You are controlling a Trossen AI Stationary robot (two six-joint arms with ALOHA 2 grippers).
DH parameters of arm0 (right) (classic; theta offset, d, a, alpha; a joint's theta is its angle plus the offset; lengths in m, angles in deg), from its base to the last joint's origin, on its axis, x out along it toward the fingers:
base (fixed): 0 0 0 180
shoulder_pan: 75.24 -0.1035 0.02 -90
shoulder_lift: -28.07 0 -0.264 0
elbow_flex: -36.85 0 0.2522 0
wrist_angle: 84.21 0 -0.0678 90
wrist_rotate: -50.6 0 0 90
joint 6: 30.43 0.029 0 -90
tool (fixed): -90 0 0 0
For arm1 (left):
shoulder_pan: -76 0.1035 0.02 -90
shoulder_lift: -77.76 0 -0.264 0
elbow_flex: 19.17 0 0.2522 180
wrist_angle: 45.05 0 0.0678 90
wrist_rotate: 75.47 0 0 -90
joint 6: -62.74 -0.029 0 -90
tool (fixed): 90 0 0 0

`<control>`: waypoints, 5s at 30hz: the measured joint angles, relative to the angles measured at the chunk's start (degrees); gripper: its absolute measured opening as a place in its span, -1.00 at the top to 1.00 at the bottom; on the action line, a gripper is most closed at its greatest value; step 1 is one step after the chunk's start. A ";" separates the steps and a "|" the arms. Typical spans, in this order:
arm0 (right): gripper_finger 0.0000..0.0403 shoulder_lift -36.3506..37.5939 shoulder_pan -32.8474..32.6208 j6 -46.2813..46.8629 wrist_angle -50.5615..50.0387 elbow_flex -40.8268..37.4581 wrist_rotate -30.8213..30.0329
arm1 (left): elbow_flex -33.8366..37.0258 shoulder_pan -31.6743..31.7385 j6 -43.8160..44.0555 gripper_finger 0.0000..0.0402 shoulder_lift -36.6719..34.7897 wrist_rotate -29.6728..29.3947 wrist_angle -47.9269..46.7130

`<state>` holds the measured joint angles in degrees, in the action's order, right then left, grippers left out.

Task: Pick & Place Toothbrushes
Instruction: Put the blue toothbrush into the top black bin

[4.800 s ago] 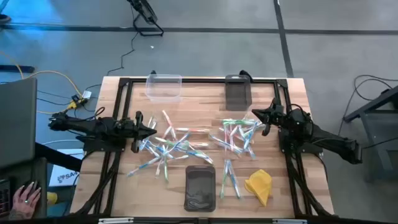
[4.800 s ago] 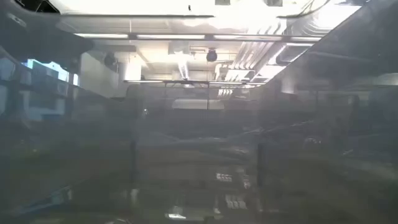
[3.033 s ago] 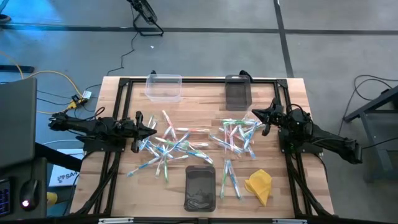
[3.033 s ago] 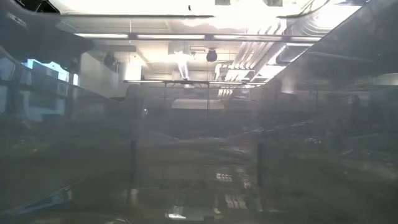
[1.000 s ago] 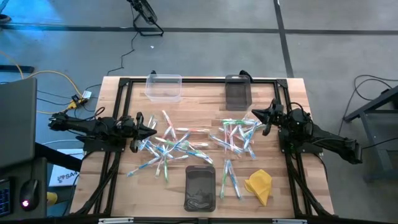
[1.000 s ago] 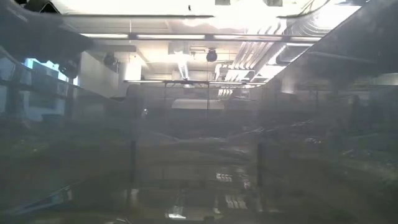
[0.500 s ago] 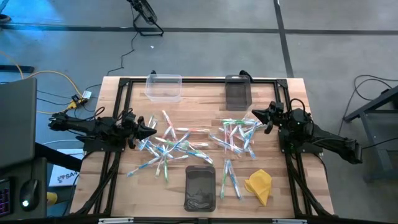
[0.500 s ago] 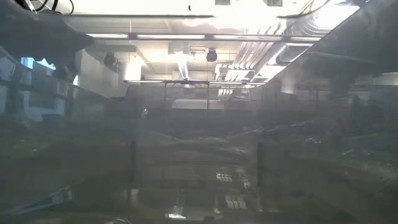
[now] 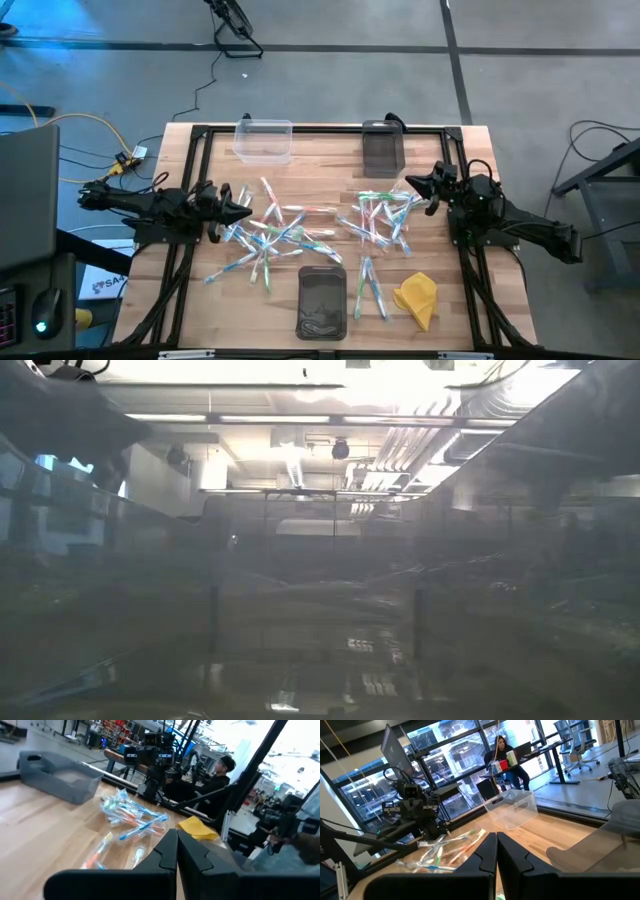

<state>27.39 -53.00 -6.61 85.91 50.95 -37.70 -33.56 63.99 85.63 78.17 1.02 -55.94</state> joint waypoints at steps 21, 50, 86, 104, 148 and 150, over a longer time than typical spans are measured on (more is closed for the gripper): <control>0.99 -2.25 -0.02 -5.23 2.57 3.77 1.08 | -2.07 0.00 -12.26 1.00 0.00 -8.98 0.12; 0.99 -36.95 -3.82 -16.48 -8.00 32.78 -2.99 | -2.47 0.00 -14.93 1.00 -0.02 -14.74 0.12; 0.99 -59.95 -9.35 -18.16 -11.43 46.10 2.75 | -2.56 0.00 -1.55 1.00 0.00 -23.42 1.12; 0.99 -61.05 -9.40 14.63 -21.84 46.10 -7.58 | -2.56 0.00 -6.71 1.00 -0.01 -23.59 -0.04; 0.73 -69.28 -11.18 54.02 -61.71 46.10 -1.70 | -2.60 0.00 -8.49 1.00 0.00 -23.53 -3.23; 0.58 -71.17 -11.40 54.10 -61.88 46.10 -2.54 | -2.60 0.00 -8.48 1.00 0.00 -23.53 -3.26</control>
<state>-43.79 -64.40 47.49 24.03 97.05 -40.24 -36.16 63.99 77.15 78.17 -22.51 -59.19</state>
